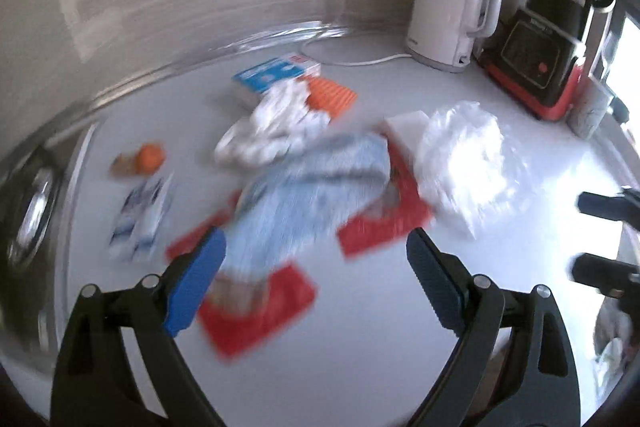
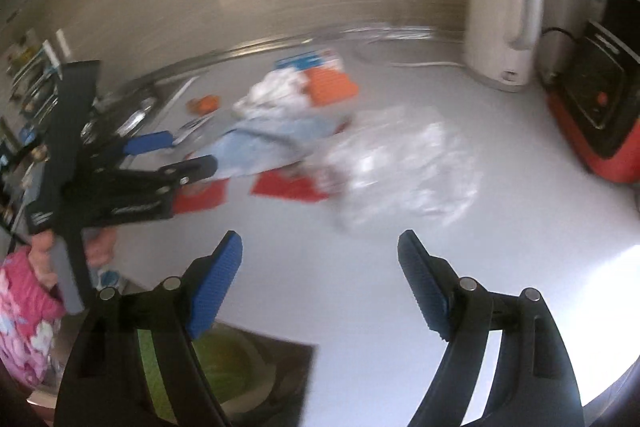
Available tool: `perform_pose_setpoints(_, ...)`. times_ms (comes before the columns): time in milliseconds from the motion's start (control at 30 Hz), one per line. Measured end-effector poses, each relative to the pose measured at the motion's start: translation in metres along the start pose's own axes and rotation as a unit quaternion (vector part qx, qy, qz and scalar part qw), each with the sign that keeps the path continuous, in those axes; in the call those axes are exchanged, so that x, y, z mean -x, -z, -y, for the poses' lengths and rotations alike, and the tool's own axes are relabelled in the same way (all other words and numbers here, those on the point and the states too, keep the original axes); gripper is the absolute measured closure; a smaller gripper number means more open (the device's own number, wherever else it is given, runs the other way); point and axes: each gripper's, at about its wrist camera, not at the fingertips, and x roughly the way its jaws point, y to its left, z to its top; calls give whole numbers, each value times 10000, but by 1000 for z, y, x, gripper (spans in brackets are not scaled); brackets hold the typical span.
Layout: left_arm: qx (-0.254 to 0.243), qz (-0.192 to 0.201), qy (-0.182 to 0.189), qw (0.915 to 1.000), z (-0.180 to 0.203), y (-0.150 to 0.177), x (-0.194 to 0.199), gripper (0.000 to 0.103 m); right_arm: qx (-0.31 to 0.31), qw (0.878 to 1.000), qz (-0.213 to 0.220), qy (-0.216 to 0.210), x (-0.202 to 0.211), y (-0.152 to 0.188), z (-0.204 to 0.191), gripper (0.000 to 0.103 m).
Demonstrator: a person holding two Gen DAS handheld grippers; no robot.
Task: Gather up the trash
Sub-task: 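Grasp the blue towel with the left tool while the right tool grasps the clear plastic bag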
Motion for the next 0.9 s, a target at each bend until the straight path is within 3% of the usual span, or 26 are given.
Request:
perform_pose_setpoints(67, -187, -63, -15, 9998, 5, -13, -22, 16, -128, 9998, 40, 118, -2, -5, 15, 23)
perform_pose_setpoints(167, -424, -330, 17, 9986, 10, -27, -58, 33, -323, 9991, 64, 276, -4, -9, 35, 23)
perform_pose_setpoints(233, -509, -491, 3, 9975, 10, -31, -74, 59, -423, 9984, 71, 378, -5, -12, 47, 23)
perform_pose_setpoints(267, -517, -576, 15, 9970, 9, -33, -81, 65, -464, 9980, 80, 410, -6, -14, 51, 23)
perform_pose_setpoints(333, -477, -662, 129, 9966, 7, -34, -90, 87, -554, 9975, 85, 437, -10, -16, 59, 23)
perform_pose_setpoints(367, -464, -685, 178, 9964, 5, -33, -91, 91, -594, 9972, 88, 437, -14, -18, 63, 23)
perform_pose_setpoints(567, -292, -561, 373, 9973, -3, -37, -73, 98, -798, 9967, -8, 172, -47, -30, 73, 14)
perform_pose_setpoints(800, 156, -42, 576, 9982, -17, -46, -7, 98, -1284, 9906, -216, -415, -92, -53, 68, 11)
perform_pose_setpoints(900, 325, 139, 606, 9975, -20, -40, 21, 98, -934, 9951, -300, 107, -109, -58, 54, 16)
